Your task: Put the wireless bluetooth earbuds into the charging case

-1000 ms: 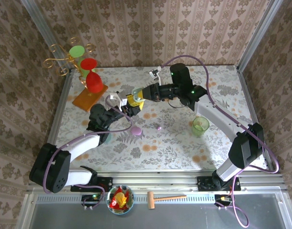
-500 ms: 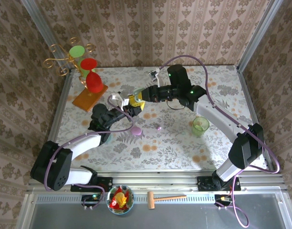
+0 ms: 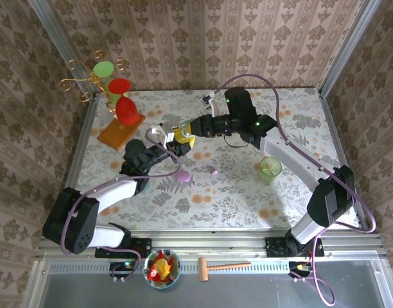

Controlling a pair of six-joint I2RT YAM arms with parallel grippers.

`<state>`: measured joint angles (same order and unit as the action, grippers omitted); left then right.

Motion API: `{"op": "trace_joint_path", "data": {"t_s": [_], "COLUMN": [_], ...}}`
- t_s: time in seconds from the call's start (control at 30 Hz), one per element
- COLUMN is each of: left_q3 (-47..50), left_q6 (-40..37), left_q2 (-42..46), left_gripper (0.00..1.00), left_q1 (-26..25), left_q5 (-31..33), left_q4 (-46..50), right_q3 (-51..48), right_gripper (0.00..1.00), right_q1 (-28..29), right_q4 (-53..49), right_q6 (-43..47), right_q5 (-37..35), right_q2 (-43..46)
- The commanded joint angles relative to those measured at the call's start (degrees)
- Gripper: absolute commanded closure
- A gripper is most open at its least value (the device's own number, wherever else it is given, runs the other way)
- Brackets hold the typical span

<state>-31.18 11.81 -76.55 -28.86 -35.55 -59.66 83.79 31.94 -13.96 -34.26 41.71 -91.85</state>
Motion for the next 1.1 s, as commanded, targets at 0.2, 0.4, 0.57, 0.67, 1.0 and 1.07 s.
{"op": "trace_joint_path", "data": {"t_s": [0.2,0.4,0.57,0.67,1.0,1.07], "left_q3": [-1.2,-1.6,-2.0,-2.2,-2.4,-2.3], "left_q6": [-0.6,-0.5,-0.2,-0.2,0.1,0.0], "left_q2": [0.3,0.3,0.3,0.3,0.3,0.4], "left_gripper": [0.7,0.7,0.7,0.7,0.7,0.7], "left_q1": [-0.6,-0.6,-0.6,-0.6,-0.6,-0.6], "left_q5": [-0.5,-0.2,-0.3,-0.2,-0.6,-0.6], "left_q4": [-4.0,-4.0,-4.0,-3.9,-4.0,-4.0], "right_q3": [1.9,2.3,2.1,2.3,3.5,3.7], "right_gripper": [0.82,0.8,0.8,0.78,0.67,0.66], "right_q1": [0.8,1.5,1.5,1.5,1.5,1.5], "right_q4": [-0.9,-4.7,-6.4,-7.5,-9.6,-9.6], "right_q6": [1.2,4.3,4.7,4.5,4.8,5.0], "right_q5": [-3.2,-6.1,-7.2,-7.1,-9.4,-9.8], "right_q2": [-1.4,-1.6,-1.6,-1.6,-1.0,-0.8]}}
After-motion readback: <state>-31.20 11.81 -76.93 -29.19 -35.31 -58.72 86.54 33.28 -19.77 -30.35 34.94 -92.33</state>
